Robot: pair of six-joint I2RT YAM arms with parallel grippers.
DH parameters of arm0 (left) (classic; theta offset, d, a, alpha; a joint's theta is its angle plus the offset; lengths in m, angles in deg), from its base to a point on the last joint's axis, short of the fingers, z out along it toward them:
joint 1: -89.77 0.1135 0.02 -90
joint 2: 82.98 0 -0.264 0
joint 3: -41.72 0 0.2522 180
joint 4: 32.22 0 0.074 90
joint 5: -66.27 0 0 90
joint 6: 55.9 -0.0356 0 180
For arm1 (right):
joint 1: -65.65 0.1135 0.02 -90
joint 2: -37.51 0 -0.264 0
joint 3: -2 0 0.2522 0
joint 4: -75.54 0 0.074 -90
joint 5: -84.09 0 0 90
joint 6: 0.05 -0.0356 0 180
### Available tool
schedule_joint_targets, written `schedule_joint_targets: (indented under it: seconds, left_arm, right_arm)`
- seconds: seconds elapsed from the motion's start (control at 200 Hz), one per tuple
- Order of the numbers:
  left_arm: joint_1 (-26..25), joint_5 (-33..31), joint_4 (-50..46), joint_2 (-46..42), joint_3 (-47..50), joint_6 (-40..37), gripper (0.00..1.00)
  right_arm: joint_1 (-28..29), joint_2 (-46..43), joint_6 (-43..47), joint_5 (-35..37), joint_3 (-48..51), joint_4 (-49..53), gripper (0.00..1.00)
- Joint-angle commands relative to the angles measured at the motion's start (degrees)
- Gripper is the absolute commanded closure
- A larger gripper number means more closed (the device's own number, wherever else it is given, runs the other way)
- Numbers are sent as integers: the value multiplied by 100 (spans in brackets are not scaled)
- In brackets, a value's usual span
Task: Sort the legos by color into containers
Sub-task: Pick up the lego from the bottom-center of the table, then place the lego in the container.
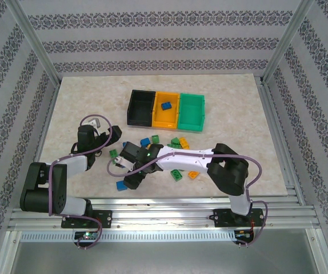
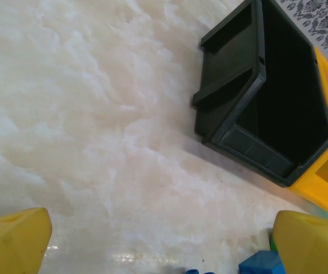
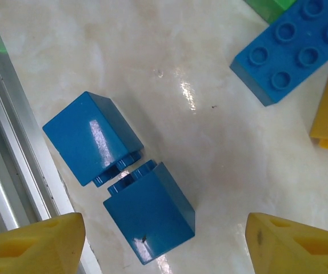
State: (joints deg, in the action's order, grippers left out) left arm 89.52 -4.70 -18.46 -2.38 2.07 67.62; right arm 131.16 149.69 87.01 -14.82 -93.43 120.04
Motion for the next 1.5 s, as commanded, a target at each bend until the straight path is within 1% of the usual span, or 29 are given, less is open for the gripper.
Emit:
schedule_joint_targets:
  seconds: [0.0, 0.075, 0.265, 0.31, 0.385, 0.47, 0.56, 0.64, 0.724, 0.874, 1.069, 1.134, 1.219, 1.324, 1.439, 1.499]
  left_arm:
    - [96, 60, 216, 59, -80, 76, 1]
    - [106, 68, 210, 69, -81, 94, 1]
    - [116, 118, 218, 121, -100, 102, 1]
    - [114, 119, 227, 126, -96, 109, 1]
    - [121, 127, 227, 138, -92, 119, 1]
    - [122, 132, 239, 140, -100, 137, 1]
    - [137, 169, 249, 154, -98, 155, 1]
    - [131, 172, 253, 170, -95, 164, 1]
    - [133, 201, 301, 230, -99, 199, 1]
    - [140, 269, 347, 266, -107, 218, 1]
    - [150, 253, 349, 270, -98, 233, 1]
    - [148, 276, 380, 289, -96, 244, 1]
    - [169, 357, 398, 338, -110, 296, 1]
    - [183, 386, 403, 319, -105, 305, 1]
    - [210, 381, 385, 283, -92, 320, 1]
    - [223, 442, 385, 247, -90, 333, 1]
  right_arm:
    - [26, 266, 397, -278, -239, 357, 25]
    - [25, 399, 438, -444, -334, 424, 25]
    - [31, 670, 460, -320, -384, 405, 28]
    - [23, 706, 408, -415, -372, 324, 33]
    - [-10, 749, 323, -683, -341, 214, 44]
    - [-60, 738, 280, -807, -261, 165, 58]
    - [-160, 562, 151, -918, -35, -19, 66]
    - [-281, 360, 36, -910, 156, -138, 70]
    - [-434, 144, -41, -904, 282, -157, 72]
    - [-726, -427, -265, -972, 682, -528, 72]
    - [-1490, -1078, -728, -668, 906, -1026, 72]
    - [-1838, -1072, -915, -534, 720, -1013, 73]
    - [-2269, -1017, -1178, -125, 500, -1050, 74]
    - [-2734, -807, -1420, 308, 170, -1053, 73]
    - [-3164, -469, -1363, 664, -311, -833, 72]
    - [-3417, -314, -1309, 648, -543, -774, 70]
